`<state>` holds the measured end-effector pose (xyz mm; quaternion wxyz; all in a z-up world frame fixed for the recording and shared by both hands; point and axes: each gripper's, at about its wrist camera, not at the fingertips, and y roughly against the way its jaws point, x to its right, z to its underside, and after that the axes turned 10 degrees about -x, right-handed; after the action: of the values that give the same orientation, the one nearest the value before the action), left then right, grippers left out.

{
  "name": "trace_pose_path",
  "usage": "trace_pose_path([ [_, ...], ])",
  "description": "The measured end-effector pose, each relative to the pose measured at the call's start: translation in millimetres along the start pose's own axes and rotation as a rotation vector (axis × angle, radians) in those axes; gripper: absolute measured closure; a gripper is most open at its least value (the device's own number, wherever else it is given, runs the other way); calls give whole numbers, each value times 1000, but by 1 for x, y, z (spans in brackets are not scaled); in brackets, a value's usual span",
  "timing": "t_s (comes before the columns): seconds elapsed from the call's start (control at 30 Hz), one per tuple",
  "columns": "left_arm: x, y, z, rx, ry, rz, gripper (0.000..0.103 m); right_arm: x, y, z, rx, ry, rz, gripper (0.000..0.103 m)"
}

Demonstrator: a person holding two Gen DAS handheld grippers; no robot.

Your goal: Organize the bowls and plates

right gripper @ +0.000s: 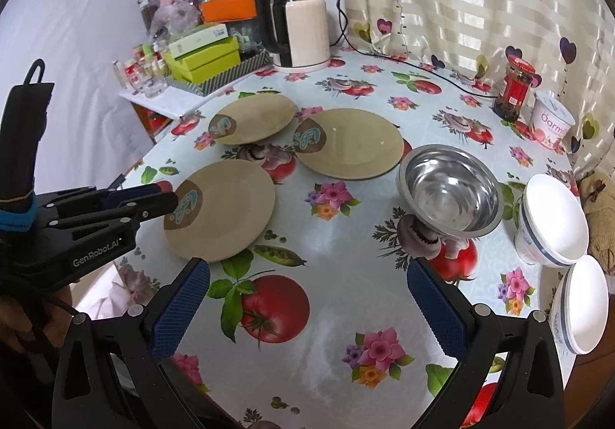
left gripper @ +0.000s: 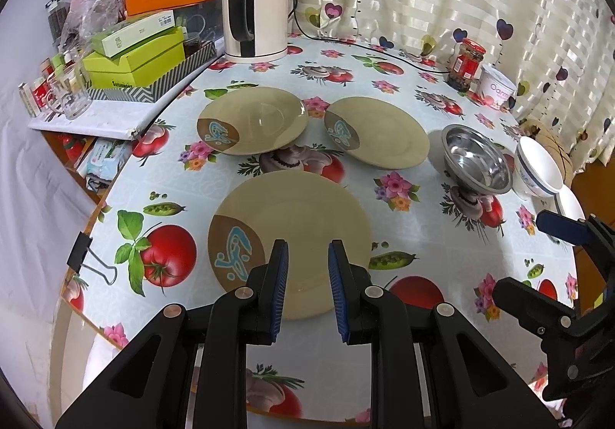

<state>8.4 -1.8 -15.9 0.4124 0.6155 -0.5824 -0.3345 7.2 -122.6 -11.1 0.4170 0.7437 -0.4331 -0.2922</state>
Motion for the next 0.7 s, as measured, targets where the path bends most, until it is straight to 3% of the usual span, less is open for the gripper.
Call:
trace_pose_path([
  [0.7,1,-8,-1,-11,6,6,81,2,-5,-5,-9,-8,0,0],
])
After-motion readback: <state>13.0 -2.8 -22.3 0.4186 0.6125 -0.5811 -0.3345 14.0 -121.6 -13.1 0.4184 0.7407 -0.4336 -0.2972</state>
